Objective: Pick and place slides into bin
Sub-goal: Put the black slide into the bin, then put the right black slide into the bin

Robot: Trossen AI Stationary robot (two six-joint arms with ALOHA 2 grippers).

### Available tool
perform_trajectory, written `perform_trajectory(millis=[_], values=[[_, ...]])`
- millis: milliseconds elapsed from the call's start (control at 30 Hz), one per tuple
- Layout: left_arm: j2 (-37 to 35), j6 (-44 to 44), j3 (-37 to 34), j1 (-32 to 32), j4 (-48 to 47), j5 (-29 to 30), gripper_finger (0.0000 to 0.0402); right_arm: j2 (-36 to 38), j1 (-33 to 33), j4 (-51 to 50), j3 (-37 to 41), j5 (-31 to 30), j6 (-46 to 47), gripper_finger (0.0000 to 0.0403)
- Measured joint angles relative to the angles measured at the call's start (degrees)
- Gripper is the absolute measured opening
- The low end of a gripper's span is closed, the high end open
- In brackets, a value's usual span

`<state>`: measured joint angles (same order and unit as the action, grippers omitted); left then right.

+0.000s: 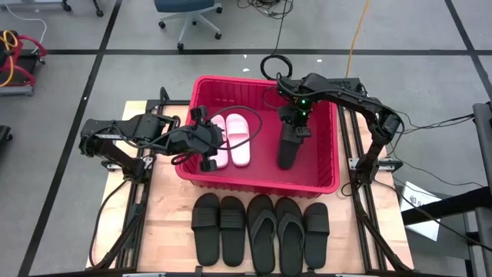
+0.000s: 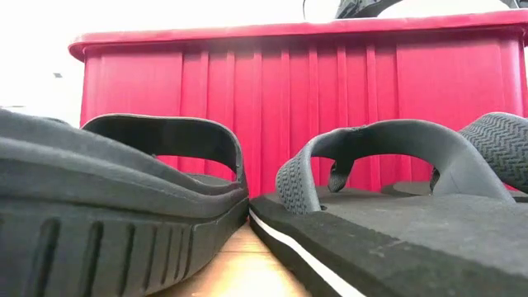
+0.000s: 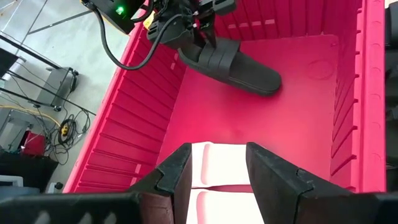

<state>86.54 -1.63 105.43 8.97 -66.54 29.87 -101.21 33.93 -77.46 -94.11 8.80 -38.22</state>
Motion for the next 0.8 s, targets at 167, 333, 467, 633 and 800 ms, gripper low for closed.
perform_trajectory(millis=[167,333,467,633,800], values=[[0.0,0.0,0.0,0.0,0.0,0.0,0.0147,0.0,0.0,0.5,0.0,0.0,0.0,0.0107],[0.0,0.0,0.0,0.0,0.0,0.0,0.0147,0.0,0.0,1.6,0.0,0.0,0.0,0.0122],[0.0,0.0,0.0,0.0,0.0,0.0,0.0147,0.0,0.0,2.3,0.0,0.0,0.0,0.0132],[0.0,0.0,0.0,0.0,0.0,0.0,0.0147,0.0,0.0,2.6,0.0,-3.0,0.0,0.0134],[0.0,0.0,0.0,0.0,0.0,0.0,0.0147,0.0,0.0,2.7,0.0,-4.6,0.0,0.0129]])
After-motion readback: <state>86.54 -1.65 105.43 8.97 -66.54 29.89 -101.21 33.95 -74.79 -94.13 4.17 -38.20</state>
